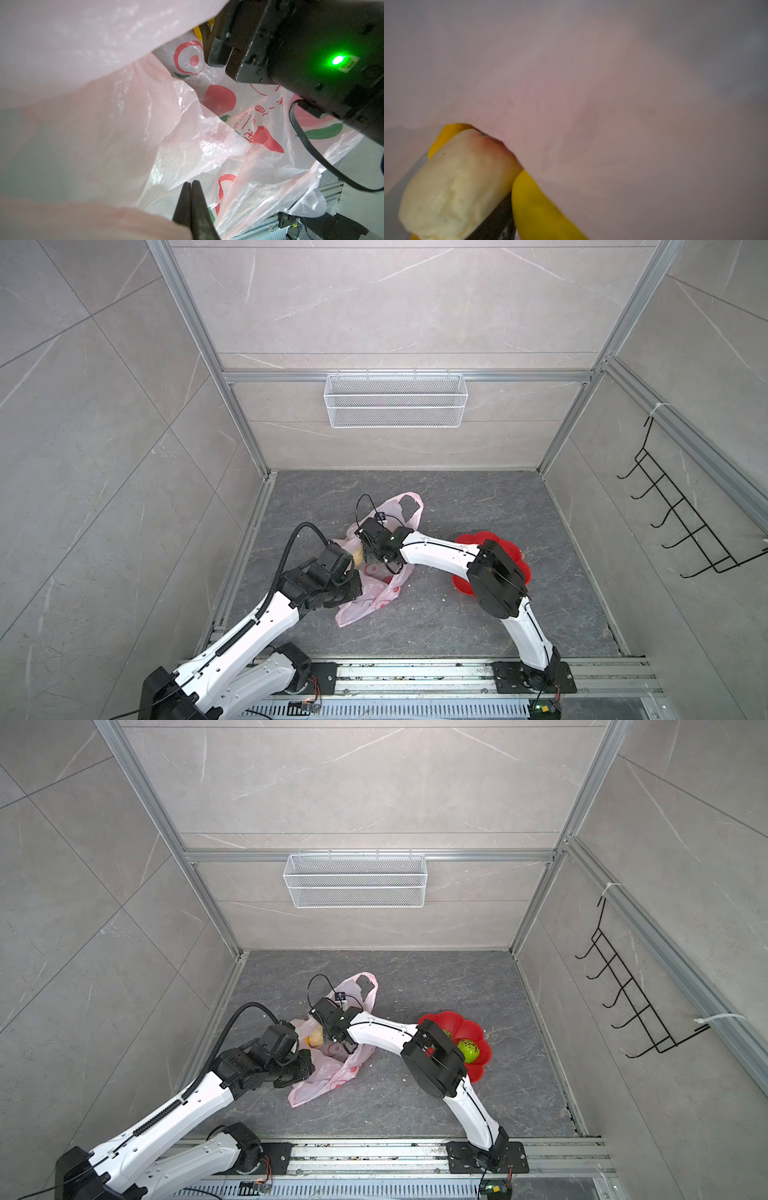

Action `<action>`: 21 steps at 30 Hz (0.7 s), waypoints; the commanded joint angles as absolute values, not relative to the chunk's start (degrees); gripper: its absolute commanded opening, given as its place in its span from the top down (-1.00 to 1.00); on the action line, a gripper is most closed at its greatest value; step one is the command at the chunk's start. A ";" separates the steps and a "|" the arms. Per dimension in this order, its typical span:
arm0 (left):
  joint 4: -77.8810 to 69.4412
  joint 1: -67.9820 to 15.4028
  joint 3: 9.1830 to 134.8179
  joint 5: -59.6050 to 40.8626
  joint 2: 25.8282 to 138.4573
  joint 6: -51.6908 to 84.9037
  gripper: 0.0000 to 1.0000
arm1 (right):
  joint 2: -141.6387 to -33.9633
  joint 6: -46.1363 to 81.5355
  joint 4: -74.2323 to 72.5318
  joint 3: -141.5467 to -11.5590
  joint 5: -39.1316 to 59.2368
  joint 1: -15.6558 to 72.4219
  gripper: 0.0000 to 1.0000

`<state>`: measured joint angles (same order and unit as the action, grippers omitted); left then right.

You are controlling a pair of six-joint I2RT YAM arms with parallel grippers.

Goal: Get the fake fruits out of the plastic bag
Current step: 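Reach the right gripper down past the pale bun to the yellow fruit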

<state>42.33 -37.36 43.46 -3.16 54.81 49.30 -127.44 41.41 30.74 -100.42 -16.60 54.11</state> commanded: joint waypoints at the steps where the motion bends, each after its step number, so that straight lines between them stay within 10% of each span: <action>1: 42.57 -37.41 43.59 -3.53 55.18 49.22 1.00 | -128.88 41.92 29.45 -99.52 -17.69 53.70 -0.35; 12: 42.98 -37.41 43.62 -3.27 54.94 49.31 1.00 | -129.74 41.66 28.39 -99.41 -15.29 52.75 -0.45; 21: 42.95 -37.36 43.68 -2.83 55.26 49.31 1.00 | -129.14 41.27 27.64 -98.34 -14.79 52.15 -0.03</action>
